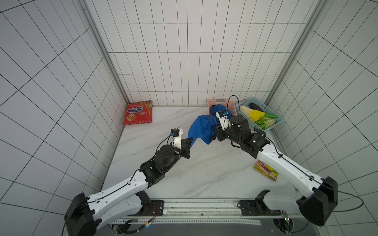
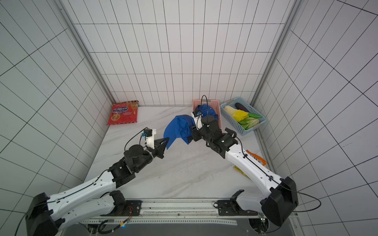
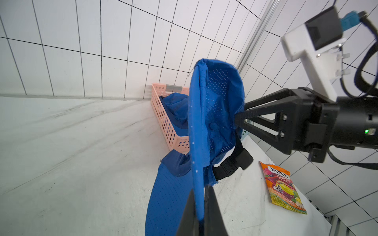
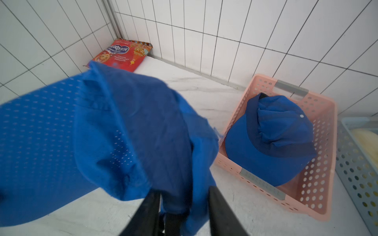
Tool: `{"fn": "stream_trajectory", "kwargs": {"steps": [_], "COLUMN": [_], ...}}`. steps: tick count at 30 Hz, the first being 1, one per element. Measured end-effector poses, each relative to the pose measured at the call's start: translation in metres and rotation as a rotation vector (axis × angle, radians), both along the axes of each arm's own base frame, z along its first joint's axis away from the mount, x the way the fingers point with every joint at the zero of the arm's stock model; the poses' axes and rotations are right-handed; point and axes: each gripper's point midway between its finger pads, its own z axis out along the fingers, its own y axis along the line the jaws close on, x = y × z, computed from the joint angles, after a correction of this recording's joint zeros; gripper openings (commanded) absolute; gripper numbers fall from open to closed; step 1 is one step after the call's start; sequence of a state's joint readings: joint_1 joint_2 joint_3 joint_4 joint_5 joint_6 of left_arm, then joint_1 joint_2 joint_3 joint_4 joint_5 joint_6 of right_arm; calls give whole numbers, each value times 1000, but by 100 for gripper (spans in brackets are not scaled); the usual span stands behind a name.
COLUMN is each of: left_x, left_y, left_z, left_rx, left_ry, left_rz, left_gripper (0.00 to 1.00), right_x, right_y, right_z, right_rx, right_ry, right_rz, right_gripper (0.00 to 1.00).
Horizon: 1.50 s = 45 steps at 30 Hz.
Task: Turn the baseball cap inside out
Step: Turn over the baseball cap.
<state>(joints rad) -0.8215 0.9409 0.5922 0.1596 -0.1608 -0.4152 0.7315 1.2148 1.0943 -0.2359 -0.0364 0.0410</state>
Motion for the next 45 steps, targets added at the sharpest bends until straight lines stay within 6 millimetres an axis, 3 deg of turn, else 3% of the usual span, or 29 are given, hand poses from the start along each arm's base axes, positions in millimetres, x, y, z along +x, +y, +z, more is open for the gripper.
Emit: {"fn": "stream_trajectory", "kwargs": {"steps": [2, 5, 8, 20, 27, 29, 33, 35, 36, 37, 38, 39, 40, 42, 45], "left_x": [0, -3, -9, -40, -49, -51, -54, -54, -53, -52, -51, -52, -53, -56, -58], "left_y": [1, 1, -3, -26, -33, -35, -38, -40, -41, -41, -42, -44, -47, -52, -58], "left_z": [2, 7, 11, 11, 27, 33, 41, 39, 37, 34, 32, 31, 30, 31, 37], "left_rx": [-13, -26, -17, 67, 4, -25, -74, -84, -85, -84, -83, -86, -87, -90, -99], "left_ry": [5, -4, -24, -93, -111, -113, -109, -92, -80, -70, -61, -48, -37, -20, -7], "left_rz": [-24, -60, -115, -350, -413, -426, -452, -457, -458, -459, -462, -475, -493, -530, -575], "left_gripper": [0, 0, 0, 0, 0, 0, 0, 0, 0, 10, 36, 54, 62, 69, 71], "right_x": [-13, -24, -30, -38, -57, -58, -61, -64, -66, -66, -67, -66, -66, -65, -67], "right_y": [-7, -17, -22, -3, 7, 8, 8, 8, 9, 9, 8, 7, 6, 5, 4], "right_z": [23, 50, 66, 63, 52, 48, 44, 44, 44, 43, 42, 41, 41, 41, 38], "right_rx": [48, 101, 131, 182, 215, 218, 219, 225, 228, 232, 231, 231, 231, 228, 210], "right_ry": [-44, -106, -151, -44, 66, 85, 106, 118, 124, 135, 144, 147, 147, 142, 149], "right_rz": [30, 56, 85, 370, 511, 524, 533, 546, 553, 554, 551, 550, 547, 546, 552], "right_gripper": [88, 100, 99, 99, 98, 84, 35, 3, 0, 0, 0, 0, 0, 0, 0]}}
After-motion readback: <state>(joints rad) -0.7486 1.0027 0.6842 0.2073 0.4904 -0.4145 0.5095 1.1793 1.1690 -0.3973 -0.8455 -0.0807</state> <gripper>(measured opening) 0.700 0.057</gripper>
